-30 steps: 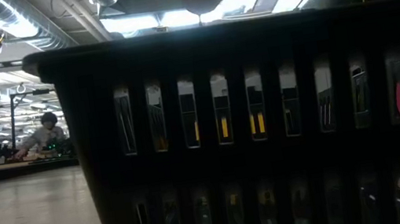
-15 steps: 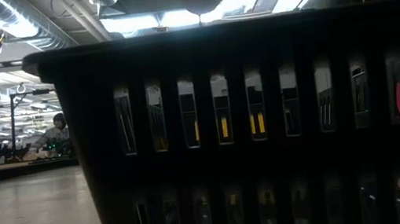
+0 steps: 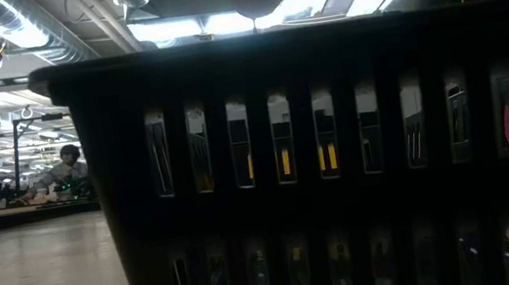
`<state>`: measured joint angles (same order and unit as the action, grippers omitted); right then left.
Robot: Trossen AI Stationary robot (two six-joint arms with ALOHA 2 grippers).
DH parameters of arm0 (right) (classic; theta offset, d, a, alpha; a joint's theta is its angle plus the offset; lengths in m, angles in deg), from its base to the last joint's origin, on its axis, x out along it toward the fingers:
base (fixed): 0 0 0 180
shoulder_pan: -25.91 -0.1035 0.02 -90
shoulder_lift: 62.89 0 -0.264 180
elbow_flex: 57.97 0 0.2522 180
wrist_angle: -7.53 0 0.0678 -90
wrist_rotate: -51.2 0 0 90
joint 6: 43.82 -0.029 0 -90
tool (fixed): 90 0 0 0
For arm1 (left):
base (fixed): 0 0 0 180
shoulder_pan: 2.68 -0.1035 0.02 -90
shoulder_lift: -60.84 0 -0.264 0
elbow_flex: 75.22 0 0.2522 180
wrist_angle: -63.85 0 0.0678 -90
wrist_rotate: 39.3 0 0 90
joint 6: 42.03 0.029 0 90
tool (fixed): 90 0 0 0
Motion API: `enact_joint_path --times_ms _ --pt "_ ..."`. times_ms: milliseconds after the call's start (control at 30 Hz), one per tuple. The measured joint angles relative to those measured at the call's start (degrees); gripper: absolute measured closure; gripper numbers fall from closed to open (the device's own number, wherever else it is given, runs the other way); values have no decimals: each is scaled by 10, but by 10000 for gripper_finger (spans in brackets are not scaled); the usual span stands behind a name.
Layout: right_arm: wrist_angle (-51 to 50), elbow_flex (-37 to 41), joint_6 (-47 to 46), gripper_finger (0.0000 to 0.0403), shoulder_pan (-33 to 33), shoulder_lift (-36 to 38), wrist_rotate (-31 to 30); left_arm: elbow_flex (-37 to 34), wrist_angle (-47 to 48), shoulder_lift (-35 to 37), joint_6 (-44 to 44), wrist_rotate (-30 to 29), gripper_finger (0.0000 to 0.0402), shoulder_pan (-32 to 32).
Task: Pick & Place School Supplies
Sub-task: Put the yellow crayon box into the pink bin
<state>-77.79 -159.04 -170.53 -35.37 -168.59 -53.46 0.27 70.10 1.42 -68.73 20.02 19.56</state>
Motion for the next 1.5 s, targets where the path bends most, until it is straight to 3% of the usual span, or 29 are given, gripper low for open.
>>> enact_joint_path --times_ms 333,933,1500 --pt "-34 3 0 403 19 -8 -9 0 -3 0 -18 0 316 0" --pt "-19 -18 3 403 8 -2 -14 0 -1 0 -24 2 316 0" --pt "23 -19 12 403 8 14 -60 0 0 0 -18 2 316 0"
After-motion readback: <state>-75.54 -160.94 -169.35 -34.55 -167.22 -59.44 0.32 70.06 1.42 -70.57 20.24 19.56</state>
